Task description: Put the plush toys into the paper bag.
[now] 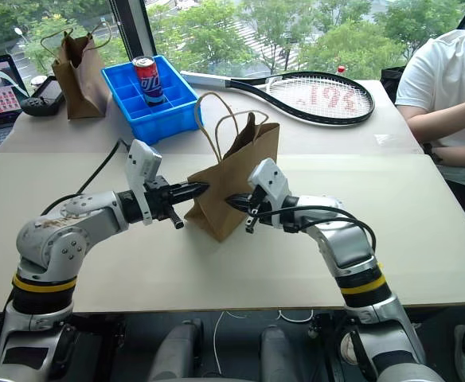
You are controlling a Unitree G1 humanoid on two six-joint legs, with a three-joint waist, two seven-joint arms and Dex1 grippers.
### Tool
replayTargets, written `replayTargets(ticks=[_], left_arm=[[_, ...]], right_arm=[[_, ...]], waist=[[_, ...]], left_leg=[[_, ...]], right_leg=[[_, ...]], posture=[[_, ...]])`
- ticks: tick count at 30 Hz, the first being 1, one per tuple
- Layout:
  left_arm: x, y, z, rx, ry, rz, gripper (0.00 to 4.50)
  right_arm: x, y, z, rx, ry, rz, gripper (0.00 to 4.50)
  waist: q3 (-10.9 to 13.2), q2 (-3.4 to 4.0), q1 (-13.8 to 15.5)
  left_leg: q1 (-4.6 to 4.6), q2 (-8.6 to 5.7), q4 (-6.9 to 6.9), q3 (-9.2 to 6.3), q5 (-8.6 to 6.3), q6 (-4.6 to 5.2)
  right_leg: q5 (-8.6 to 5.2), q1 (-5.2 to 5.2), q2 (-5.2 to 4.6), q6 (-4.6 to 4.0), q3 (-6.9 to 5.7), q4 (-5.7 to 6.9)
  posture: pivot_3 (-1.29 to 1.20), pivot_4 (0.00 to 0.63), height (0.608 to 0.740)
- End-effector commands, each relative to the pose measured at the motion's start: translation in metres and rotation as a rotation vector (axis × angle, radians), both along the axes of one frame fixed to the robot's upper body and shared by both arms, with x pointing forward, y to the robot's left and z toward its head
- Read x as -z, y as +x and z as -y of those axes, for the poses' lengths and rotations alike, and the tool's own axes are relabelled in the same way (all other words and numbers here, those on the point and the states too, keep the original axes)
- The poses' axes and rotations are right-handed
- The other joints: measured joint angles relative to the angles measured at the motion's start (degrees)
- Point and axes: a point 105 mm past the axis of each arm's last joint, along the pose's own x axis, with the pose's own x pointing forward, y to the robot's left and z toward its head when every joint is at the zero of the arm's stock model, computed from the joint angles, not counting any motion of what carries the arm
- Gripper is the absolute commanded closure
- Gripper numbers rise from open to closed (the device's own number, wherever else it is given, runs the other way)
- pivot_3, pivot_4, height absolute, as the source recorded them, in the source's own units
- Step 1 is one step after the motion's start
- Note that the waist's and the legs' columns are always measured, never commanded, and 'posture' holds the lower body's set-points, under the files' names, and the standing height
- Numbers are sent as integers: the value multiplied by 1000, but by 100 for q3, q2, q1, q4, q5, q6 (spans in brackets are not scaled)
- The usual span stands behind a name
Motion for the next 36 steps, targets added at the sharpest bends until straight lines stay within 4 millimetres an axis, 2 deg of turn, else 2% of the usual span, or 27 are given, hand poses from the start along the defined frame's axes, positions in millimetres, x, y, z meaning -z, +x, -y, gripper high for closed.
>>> replayTargets(ticks=[1, 5, 9, 11, 14, 18, 22, 29, 32, 36], left_arm=[[-29, -5, -3, 136, 13, 146, 4437], [-36, -8, -6, 312, 55, 197, 4437], [-33, -13, -10, 491, 93, 192, 4437], [-34, -14, -9, 565, 79, 191, 4437], [-31, -13, -6, 649, 75, 198, 4437], [-16, -11, -5, 706, 115, 180, 4437], [4, -5, -7, 717, 147, 157, 4437], [18, 1, -11, 696, 203, 143, 4437], [18, -3, -19, 670, 188, 68, 3785], [9, -6, -30, 622, 180, 66, 2525]], right_arm=[[-3, -13, 43, 54, -87, -15, 4500], [-1, -33, 98, 142, -192, -79, 4500], [-10, -50, 151, 266, -267, -101, 4500], [-15, -57, 173, 333, -291, -100, 4500], [-20, -66, 191, 395, -309, -99, 4500], [-24, -75, 196, 428, -314, -92, 4500], [-27, -80, 189, 431, -291, -89, 4500], [-26, -79, 180, 427, -277, -101, 4500], [-29, -75, 179, 418, -271, -99, 4500], [-30, -71, 173, 381, -241, -99, 4500]], waist=[[0, 0, 20], [0, 0, 70], [0, 0, 48], [0, 0, 46], [0, 0, 45], [0, 0, 3], [0, 0, -36], [0, 0, -31], [0, 1, -33], [0, 1, -60]], left_leg=[[0, -1, 0, 1, 0, 0], [-3, -2, -4, 2, 0, 0], [1, -1, -5, 3, 0, 1], [1, -1, -2, 3, 0, 1], [0, -1, 2, 2, 0, 2], [2, -1, 5, 2, 0, 2], [2, -1, 7, 0, 1, 3], [1, -1, 10, -1, 1, 3], [1, -1, 11, -1, 1, 3], [3, 0, 8, -2, 1, 3]], right_leg=[[0, 1, -1, -1, 0, -5], [-12, 0, -2, -20, 0, -13], [-26, 2, -1, -37, 3, -10], [-29, 3, -1, -33, 1, -10], [-38, 4, -1, -17, 2, -11], [-42, 7, -1, -8, 4, -8], [-42, 8, -1, -6, 4, -3], [-42, 10, -1, -7, 4, -4], [-42, 11, -2, -6, 3, -4], [-42, 8, 0, -6, 3, 0]], posture=[[0, 150, 740], [0, 150, 740], [0, 150, 740], [0, 150, 740], [0, 150, 740], [0, 150, 740], [0, 150, 740], [0, 150, 740], [0, 150, 740], [0, 150, 740]])
